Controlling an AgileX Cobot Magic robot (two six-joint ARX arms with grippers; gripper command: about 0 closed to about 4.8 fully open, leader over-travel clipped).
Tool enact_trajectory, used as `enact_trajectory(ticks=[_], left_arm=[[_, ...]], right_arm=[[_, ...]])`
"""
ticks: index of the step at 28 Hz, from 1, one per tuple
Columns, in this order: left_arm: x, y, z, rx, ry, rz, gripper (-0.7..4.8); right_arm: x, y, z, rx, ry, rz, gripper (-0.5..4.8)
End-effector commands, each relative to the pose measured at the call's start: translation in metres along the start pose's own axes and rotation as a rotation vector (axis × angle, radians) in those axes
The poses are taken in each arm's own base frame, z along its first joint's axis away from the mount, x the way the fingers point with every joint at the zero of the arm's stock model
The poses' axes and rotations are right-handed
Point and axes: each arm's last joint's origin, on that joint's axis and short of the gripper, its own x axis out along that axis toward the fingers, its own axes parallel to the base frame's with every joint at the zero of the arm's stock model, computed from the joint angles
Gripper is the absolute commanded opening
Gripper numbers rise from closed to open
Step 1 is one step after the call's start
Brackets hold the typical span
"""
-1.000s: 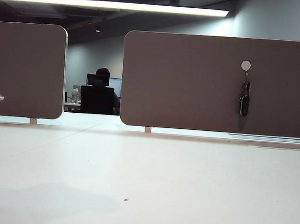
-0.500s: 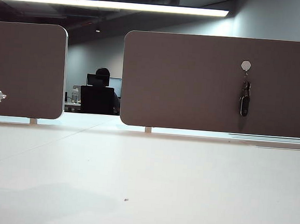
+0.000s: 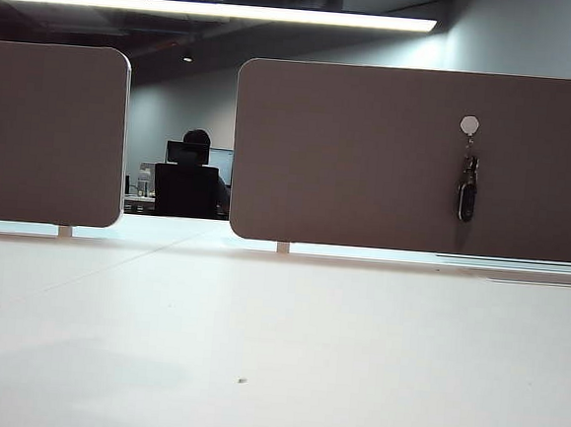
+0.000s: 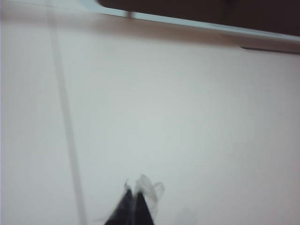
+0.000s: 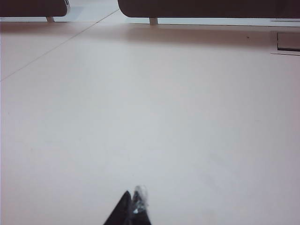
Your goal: Hang the bunch of keys on the hook.
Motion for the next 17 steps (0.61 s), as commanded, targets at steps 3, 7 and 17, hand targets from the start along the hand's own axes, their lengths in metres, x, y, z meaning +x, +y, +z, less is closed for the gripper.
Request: enact_trajectory(ticks=[3,7,17], left_arm=[[-0.001,0.019,0.001,-0.037,-0.023,0.182,-0.03],[-0.004,0.029,0.004,-0.058,-0.064,0.295,-0.03],[-0.009,0.04,0.007,-0.079,-0.107,0.412,-0.03]], right_arm=[[0.0,0.0,0.001,0.002,-0.014,0.003,-0.04],[0.0,-0.002,0.001,0.005,-0.019,-0.016,-0.04],[-0.004,-0.019,0.002,0.036,-0.04,-0.195,-0.05]])
